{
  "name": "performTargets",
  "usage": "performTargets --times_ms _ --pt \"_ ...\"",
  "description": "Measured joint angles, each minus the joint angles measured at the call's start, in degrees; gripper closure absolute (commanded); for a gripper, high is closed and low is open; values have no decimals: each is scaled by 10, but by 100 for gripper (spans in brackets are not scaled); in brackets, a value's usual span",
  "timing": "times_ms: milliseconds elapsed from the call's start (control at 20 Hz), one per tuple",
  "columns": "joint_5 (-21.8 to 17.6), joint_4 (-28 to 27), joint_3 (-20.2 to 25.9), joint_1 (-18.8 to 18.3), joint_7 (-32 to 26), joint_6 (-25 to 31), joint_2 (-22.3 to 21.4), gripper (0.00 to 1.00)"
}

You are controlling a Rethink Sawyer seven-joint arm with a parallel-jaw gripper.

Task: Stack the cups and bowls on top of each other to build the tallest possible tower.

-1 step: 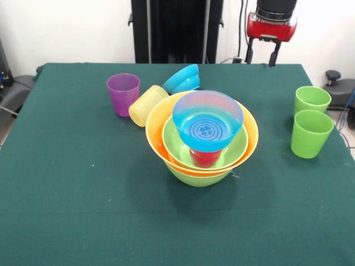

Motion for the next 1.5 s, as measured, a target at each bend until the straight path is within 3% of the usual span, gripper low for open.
performTargets --times_ms 950,1500 --pt "55 -43 -22 13 0 0 2 0" --pt "89 -69 -40 43 0 9 -15 0"
